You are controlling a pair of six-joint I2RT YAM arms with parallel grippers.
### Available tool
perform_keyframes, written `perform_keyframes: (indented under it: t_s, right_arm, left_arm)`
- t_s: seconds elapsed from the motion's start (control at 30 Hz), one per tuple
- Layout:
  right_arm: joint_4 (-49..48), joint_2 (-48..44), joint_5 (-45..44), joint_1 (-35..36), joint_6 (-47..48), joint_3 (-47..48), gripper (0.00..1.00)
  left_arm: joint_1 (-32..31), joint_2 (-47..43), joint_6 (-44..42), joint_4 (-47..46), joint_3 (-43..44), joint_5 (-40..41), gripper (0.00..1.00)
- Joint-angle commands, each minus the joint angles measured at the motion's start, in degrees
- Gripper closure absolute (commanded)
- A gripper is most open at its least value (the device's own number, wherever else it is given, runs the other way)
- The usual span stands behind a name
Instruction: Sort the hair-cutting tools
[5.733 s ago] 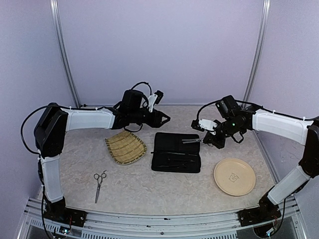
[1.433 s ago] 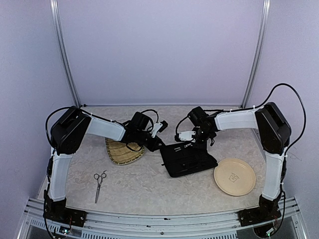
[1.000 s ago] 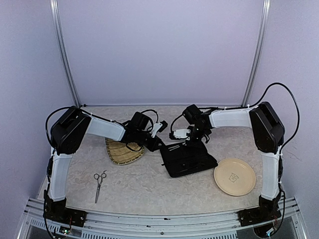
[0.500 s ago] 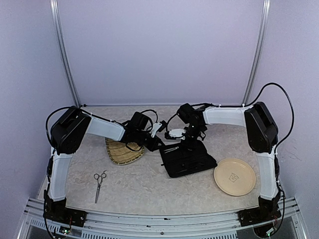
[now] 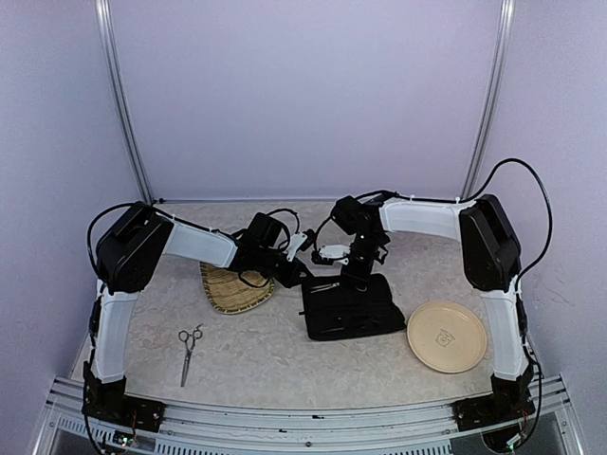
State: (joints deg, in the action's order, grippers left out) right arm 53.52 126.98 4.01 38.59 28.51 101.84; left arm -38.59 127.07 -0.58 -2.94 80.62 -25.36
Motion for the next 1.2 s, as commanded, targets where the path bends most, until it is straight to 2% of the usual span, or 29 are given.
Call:
perform_keyframes:
  t_s: [0.0, 0.1, 0.27, 0.37, 0.6, 0.67, 0.73, 0.8, 0.93, 1.17]
  right_arm:
    - [3.0, 0.2, 0.6, 2.5, -2.4, 1.3, 1.0]
    - [4.2, 0.4, 1.5, 2.7, -2.0, 1.4, 0.98]
    - [7.3, -1.8, 7.6, 2.2, -1.3, 2.4, 0.83]
    - [7.6, -4.3, 8.0, 1.2, -0.6, 2.1, 0.76]
    - [3.1, -7.9, 8.0, -4.2, 1.5, -0.4, 0.7]
    - [2.4, -7.7, 8.8, -6.9, 4.7, -1.6, 0.64]
    - [3.7, -7.8, 13.5, -9.0, 12.6, -3.6, 0.57]
    - [1.4, -9.5, 14.4, -9.8, 19.2, -8.3, 0.53]
    - [-5.3, -12.0, 12.3, -10.0, 25.5, -15.7, 0.51]
    - [-10.9, -10.3, 9.4, -10.0, 26.0, -16.9, 0.53]
  left_arm:
    - [0.4, 1.6, -0.2, -0.1, -0.6, -0.9, 1.0]
    - [0.3, 1.6, 0.1, 0.0, -0.8, -1.3, 1.0]
    - [0.2, 1.1, 0.3, -0.4, -1.7, -1.4, 1.0]
    - [0.2, 0.9, 0.4, -0.5, -1.9, -1.2, 1.0]
    - [-0.5, 0.0, 0.8, -2.0, -3.0, -1.4, 1.0]
    - [-0.7, -0.4, 1.0, -2.8, -3.5, -1.3, 1.0]
    - [-1.0, -0.6, 1.3, -3.2, -3.8, -1.3, 1.0]
    - [-1.4, -1.0, 1.5, -3.7, -4.2, -1.2, 1.0]
    - [-2.2, -2.1, 3.0, -5.5, -5.6, -1.0, 1.0]
    - [-3.1, -3.5, 5.3, -8.8, -8.7, -0.9, 1.0]
